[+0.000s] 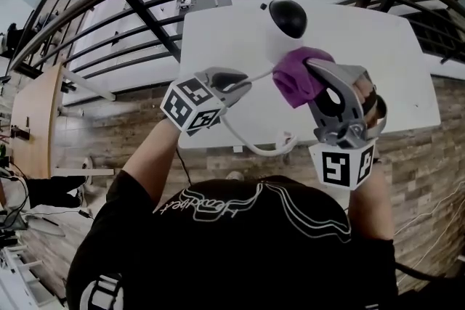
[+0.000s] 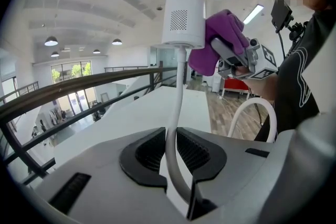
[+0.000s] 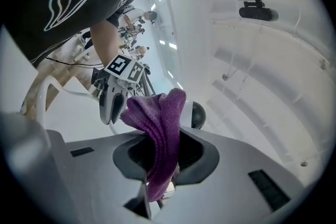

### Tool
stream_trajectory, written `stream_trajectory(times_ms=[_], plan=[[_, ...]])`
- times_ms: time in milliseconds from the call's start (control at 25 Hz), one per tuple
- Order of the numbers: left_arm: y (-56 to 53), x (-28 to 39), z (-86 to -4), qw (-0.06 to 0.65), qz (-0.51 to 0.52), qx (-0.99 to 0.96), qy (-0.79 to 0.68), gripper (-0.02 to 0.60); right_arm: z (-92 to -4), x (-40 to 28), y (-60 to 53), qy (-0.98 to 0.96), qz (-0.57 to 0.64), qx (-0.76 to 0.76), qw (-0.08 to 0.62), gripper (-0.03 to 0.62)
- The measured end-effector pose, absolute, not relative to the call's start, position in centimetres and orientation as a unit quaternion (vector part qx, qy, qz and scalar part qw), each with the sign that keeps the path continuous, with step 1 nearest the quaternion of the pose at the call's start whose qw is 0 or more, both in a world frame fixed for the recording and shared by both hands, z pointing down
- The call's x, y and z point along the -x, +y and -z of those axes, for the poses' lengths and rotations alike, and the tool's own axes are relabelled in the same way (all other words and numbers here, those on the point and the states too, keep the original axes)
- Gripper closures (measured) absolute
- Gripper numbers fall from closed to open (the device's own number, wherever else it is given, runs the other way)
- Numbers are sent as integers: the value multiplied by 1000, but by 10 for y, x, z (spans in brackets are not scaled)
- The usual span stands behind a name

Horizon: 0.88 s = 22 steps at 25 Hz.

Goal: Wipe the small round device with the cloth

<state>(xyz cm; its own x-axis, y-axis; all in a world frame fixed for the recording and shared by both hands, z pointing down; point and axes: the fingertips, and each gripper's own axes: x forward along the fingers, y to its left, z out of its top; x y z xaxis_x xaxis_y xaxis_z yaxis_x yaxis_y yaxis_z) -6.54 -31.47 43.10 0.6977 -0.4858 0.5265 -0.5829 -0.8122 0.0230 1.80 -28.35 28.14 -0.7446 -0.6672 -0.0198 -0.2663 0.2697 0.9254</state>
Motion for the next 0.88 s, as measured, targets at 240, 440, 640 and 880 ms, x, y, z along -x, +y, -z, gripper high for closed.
stream_trajectory(times_ms=[240, 440, 640, 880], plan=[[-315, 65, -431, 83, -259, -913, -305, 517, -304, -20, -283, -784, 510, -287, 207, 533], [-315, 65, -430, 75, -264, -912, -305, 517, -317, -24, -280, -792, 501, -276, 215, 533], [-313, 57, -427, 68, -265, -912, -305, 461, -322, -40, -276, -804, 484, -273, 210, 533], [-319, 47, -404, 42, -249, -904, -345, 443, -317, -73, -271, -824, 458, -273, 191, 533]])
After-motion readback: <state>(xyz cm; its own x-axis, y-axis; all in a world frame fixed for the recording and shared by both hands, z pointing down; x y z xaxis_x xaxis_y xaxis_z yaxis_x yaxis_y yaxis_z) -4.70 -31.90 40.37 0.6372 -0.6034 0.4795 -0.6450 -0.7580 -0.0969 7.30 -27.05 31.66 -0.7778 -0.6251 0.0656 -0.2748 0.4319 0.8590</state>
